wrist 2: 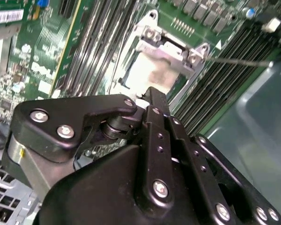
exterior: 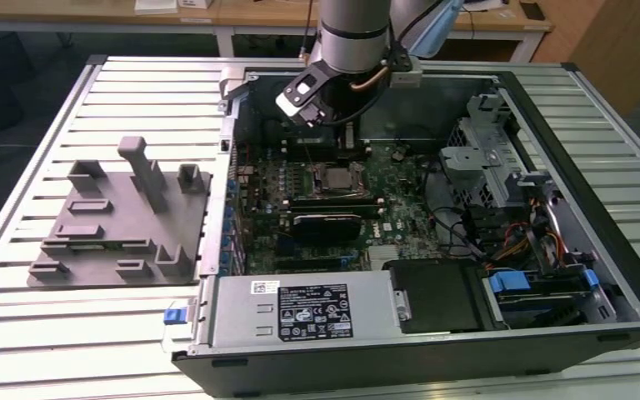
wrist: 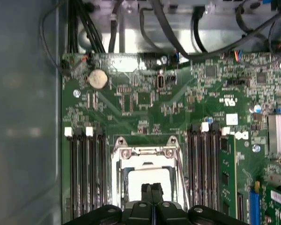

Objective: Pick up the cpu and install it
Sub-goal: 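Close the cpu cover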

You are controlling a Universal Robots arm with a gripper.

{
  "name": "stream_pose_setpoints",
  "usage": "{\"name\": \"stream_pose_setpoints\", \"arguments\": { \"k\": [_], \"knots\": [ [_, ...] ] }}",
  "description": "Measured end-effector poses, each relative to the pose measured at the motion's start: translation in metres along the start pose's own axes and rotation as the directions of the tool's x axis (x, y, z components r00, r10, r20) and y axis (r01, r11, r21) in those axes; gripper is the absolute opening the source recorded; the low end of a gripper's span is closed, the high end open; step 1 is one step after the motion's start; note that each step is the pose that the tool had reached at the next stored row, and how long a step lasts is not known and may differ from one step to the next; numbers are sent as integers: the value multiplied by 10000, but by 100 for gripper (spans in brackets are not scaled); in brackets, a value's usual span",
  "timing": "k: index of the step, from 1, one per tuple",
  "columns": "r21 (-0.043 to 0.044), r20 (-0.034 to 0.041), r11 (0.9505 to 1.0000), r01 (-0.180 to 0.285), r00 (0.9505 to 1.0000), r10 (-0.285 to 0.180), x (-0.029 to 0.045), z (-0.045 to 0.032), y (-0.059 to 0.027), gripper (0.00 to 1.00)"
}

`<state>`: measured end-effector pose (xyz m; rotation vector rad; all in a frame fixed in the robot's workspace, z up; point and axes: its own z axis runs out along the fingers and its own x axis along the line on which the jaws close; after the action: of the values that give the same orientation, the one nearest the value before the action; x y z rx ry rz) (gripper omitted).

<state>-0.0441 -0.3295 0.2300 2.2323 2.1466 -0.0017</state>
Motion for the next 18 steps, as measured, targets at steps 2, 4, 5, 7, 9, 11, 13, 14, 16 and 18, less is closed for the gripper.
{"name": "stream_pose_setpoints", "arguments": {
  "k": [2, 4, 5, 7, 9, 11, 13, 14, 16, 18],
  "knots": [
    [0, 2, 10000, -10, 10000, 10, -2, 20, -30, 11],
    [1, 2, 10000, -22, 10000, 22, -6, 40, -50, 11],
    [1, 3, 10000, -28, 10000, 28, -9, 49, -60, 11],
    [1, 7, 10000, -41, 10000, 41, -11, 66, -84, 11],
    [2, 9, 10000, -49, 10000, 49, -14, 78, -109, 11],
    [2, 9, 10000, -52, 10000, 52, -17, 87, -121, 11],
    [1, 9, 10000, -56, 10000, 56, -23, 97, -125, 11],
    [1, 8, 10000, -63, 10000, 63, -25, 101, -128, 11],
    [2, 8, 10000, -71, 10000, 71, -28, 105, -136, 11],
    [3, 11, 10000, -68, 10000, 68, -29, 104, -137, 11]
  ]
}}
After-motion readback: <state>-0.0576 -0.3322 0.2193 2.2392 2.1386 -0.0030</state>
